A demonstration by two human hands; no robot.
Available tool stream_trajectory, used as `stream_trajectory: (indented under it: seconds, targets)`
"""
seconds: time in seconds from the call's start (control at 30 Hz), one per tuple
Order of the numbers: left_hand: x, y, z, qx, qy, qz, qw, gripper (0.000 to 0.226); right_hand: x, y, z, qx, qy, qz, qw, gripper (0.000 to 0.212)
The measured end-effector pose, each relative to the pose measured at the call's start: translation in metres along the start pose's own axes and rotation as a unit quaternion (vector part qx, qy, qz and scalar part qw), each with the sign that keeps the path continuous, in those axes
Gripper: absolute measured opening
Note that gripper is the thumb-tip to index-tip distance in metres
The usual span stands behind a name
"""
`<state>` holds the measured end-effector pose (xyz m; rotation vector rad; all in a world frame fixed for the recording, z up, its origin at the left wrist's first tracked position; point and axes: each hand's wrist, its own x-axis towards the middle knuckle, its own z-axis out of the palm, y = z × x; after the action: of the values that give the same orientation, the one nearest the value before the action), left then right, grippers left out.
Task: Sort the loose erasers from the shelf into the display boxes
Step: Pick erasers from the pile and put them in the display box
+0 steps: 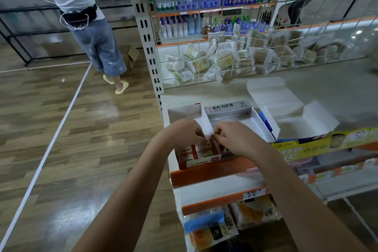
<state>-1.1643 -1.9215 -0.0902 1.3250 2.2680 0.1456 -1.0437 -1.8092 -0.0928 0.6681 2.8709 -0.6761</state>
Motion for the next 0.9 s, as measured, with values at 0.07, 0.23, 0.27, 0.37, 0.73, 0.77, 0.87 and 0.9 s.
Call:
stream_trajectory:
  seconds: [0.07, 0.23, 0.27, 0.37, 0.73, 0.77, 0.87, 0.9]
  targets:
    - [0.003, -0.002, -0.007, 0.016, -0.028, 0.008, 0.999, 0.029, -0.001, 0.000, -0.001, 0.007, -0.006, -0.001, 1.000, 0.018]
    - [0.004, -0.011, -0.020, -0.014, -0.020, 0.030, 0.999, 0.028, -0.001, 0.000, -0.002, 0.011, -0.017, 0.003, 1.000, 0.020]
    - [0.004, -0.011, -0.020, -0.014, -0.019, 0.033, 0.999, 0.028, 0.000, 0.000, -0.003, 0.011, -0.018, 0.002, 1.000, 0.020]
    - [0.007, -0.010, -0.018, -0.015, -0.020, 0.030, 0.999, 0.027, 0.000, -0.001, -0.003, 0.013, -0.020, -0.001, 1.000, 0.017]
    - [0.010, -0.005, -0.007, 0.005, -0.010, 0.023, 1.000, 0.025, 0.001, 0.002, -0.001, 0.014, -0.012, -0.001, 1.000, 0.017]
    - [0.010, -0.005, -0.006, 0.011, 0.000, 0.022, 1.000, 0.024, 0.002, 0.003, -0.001, 0.013, -0.010, -0.002, 1.000, 0.017]
    - [0.008, -0.005, -0.004, 0.022, 0.014, 0.025, 0.999, 0.022, 0.004, 0.005, 0.000, 0.013, -0.012, -0.003, 1.000, 0.017]
    - [0.008, -0.005, -0.003, 0.026, 0.014, 0.026, 0.999, 0.022, 0.005, 0.006, 0.000, 0.013, -0.014, -0.004, 1.000, 0.018]
